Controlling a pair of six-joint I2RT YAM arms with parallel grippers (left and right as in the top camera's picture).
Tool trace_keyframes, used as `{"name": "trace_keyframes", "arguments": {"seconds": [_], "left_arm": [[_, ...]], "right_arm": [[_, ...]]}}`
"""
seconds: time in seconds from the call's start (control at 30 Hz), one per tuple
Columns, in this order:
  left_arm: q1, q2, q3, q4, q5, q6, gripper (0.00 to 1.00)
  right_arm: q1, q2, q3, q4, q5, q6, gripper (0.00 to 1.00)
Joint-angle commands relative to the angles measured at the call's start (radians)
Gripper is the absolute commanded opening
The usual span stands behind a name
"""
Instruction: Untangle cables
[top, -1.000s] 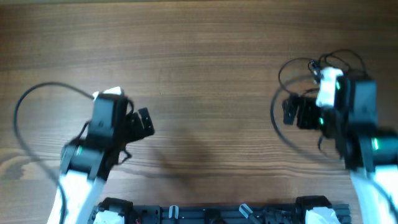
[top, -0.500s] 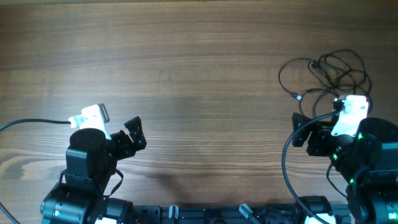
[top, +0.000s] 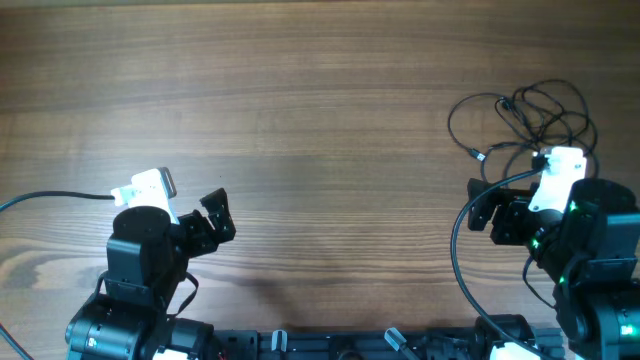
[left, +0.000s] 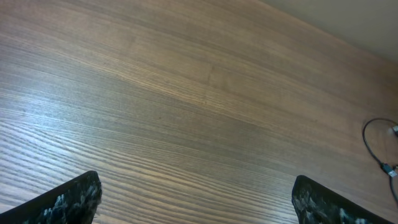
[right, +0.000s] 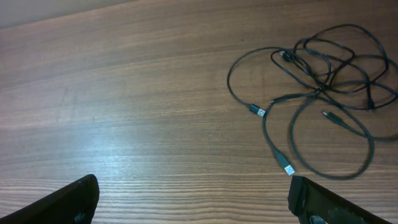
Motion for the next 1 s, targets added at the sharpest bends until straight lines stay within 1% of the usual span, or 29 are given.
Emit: {"name": "trace_keyframes", "arguments": {"seconds": [0.0, 0.2, 0.37, 0.6, 0.67, 0.73, 0.97], "left_arm": [[0.003, -0.002, -0.01, 0.002, 0.008, -0.013, 1.0], [0.003, -0.002, -0.01, 0.002, 0.008, -0.013, 1.0], [0.003, -0.002, -0.01, 0.002, 0.008, -0.013, 1.0], [0.003, -0.002, -0.01, 0.002, 0.008, -0.013, 1.0], [0.003, -0.002, -0.01, 0.002, 0.008, -0.013, 1.0], [0.003, -0.002, -0.01, 0.002, 0.008, -0.013, 1.0], [0.003, -0.002, -0.01, 0.002, 0.008, -0.013, 1.0]], "right_arm": [[0.003, -0.003, -0.005, -0.001, 0.018, 0.01, 1.0], [0.003, -0.06, -0.006, -0.001, 0.018, 0.01, 1.0], [0.003, -0.166, -0.044, -0.001, 0.018, 0.01, 1.0], [0.003, -0.37, -0.22, 0.002, 0.018, 0.01, 1.0], [0.003, -0.426, -0.288, 0.049, 0.006, 0.01, 1.0], [0.003, -0.486, -0.366, 0.135, -0.01, 0.01, 1.0], [0.003, -0.644, -0.587, 0.518, -0.031, 0.01, 0.99]]}}
